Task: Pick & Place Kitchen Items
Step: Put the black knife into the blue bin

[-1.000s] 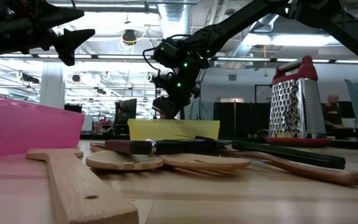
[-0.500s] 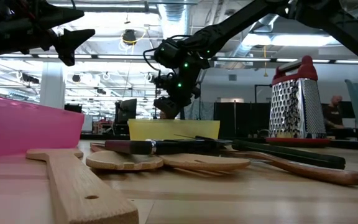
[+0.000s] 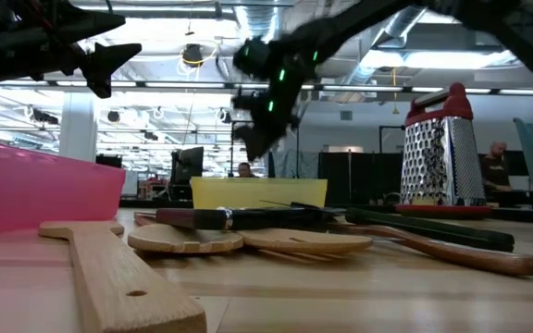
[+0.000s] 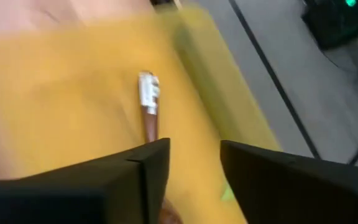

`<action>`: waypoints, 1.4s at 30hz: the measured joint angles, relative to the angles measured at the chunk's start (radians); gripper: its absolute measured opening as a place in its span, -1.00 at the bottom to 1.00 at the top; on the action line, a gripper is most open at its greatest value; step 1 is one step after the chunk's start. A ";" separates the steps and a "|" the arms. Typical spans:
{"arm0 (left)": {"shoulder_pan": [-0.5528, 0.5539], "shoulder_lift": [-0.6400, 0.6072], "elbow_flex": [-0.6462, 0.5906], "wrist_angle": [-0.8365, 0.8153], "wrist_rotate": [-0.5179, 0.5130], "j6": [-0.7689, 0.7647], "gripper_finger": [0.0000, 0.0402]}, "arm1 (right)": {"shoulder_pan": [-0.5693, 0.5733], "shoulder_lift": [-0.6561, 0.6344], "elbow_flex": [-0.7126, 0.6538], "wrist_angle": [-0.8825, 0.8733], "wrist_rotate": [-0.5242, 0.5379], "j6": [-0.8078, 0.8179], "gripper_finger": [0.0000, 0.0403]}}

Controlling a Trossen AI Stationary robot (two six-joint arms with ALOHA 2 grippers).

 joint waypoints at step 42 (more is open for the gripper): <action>0.000 0.058 0.000 0.006 0.000 0.003 0.04 | 0.573 -0.008 -0.070 -0.578 -0.318 0.685 0.17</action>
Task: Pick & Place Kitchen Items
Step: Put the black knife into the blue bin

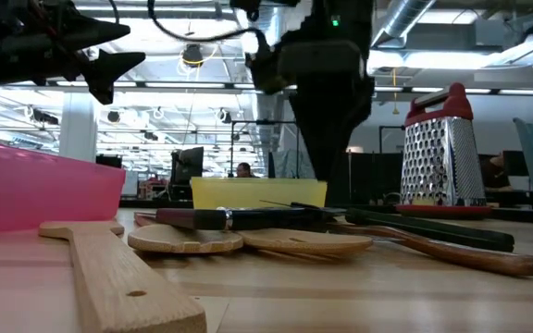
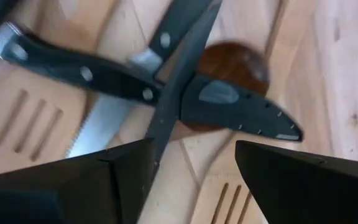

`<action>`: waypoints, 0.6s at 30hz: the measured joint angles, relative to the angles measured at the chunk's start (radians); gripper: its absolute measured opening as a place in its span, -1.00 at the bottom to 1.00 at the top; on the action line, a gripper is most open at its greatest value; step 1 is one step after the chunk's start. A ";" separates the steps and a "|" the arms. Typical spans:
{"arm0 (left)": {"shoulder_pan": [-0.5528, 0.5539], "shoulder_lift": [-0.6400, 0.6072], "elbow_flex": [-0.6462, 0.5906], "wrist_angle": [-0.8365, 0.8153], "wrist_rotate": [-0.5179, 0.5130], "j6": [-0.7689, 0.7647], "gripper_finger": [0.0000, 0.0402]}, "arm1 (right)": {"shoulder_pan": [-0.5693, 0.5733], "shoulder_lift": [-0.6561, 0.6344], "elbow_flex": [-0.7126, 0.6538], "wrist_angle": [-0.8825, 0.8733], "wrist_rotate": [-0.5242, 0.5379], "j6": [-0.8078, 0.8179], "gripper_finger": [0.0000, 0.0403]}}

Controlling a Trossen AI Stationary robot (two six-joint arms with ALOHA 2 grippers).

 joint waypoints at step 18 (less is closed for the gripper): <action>0.000 0.000 0.000 0.012 0.000 -0.001 0.04 | 0.037 -0.003 -0.177 0.201 -0.023 0.086 0.17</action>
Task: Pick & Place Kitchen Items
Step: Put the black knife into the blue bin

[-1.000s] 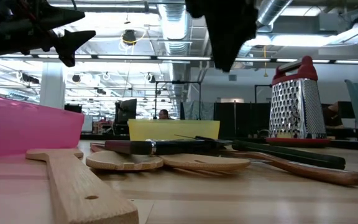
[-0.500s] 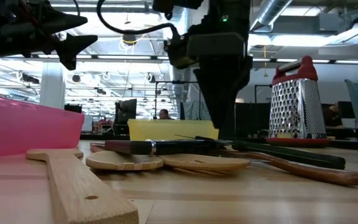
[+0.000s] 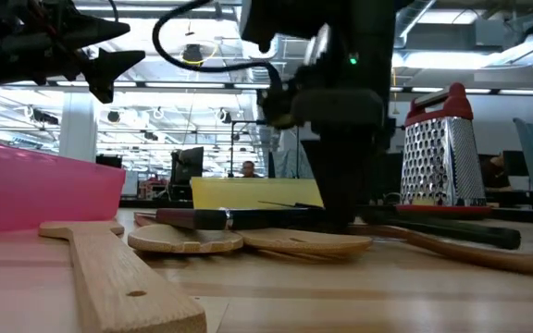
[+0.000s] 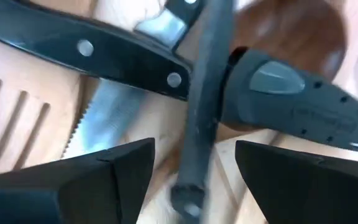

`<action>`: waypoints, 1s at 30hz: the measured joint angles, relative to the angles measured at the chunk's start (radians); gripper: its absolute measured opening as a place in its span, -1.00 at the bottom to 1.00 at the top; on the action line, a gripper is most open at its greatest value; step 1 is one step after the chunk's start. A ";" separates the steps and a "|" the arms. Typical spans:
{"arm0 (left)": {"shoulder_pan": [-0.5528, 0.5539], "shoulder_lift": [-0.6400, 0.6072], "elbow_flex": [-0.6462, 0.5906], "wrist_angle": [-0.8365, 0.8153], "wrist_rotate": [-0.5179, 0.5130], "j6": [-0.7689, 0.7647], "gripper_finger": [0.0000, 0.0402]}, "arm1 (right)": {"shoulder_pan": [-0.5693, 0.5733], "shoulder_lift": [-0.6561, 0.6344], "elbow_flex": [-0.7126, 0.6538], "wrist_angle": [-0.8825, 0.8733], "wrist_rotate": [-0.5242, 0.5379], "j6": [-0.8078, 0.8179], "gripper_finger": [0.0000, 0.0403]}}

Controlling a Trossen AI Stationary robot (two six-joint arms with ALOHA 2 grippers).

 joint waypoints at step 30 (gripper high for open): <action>0.000 0.000 0.000 0.008 0.000 0.000 0.04 | -0.020 -0.086 -0.049 0.067 -0.022 -0.063 -0.48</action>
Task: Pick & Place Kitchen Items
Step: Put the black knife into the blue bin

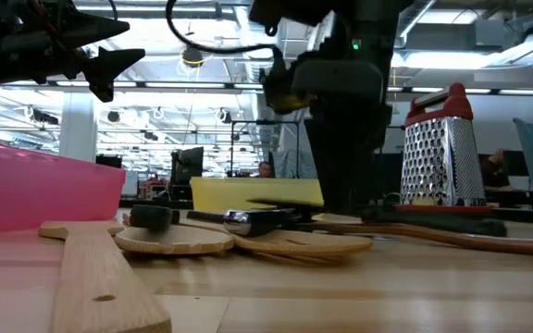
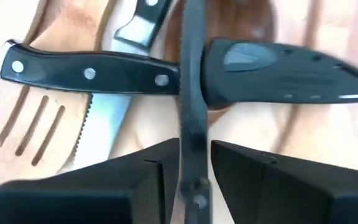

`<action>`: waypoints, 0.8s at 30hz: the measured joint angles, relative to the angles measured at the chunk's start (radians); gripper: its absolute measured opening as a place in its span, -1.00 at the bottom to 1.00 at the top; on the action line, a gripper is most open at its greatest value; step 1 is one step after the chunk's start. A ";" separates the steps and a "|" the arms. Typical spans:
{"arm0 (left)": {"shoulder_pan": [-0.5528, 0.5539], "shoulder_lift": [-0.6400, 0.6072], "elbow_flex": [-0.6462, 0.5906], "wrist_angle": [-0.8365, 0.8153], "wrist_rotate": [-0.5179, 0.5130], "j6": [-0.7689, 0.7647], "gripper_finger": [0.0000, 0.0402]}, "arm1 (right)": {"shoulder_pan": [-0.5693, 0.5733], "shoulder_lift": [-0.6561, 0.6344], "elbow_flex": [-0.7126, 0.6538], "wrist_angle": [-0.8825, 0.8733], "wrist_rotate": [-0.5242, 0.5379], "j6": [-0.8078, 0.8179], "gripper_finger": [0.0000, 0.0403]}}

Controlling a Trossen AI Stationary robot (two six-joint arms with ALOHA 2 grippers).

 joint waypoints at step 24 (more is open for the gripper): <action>0.000 0.000 0.000 0.000 0.000 0.000 0.04 | 0.071 -0.051 -0.103 -0.149 -0.034 -0.133 -0.19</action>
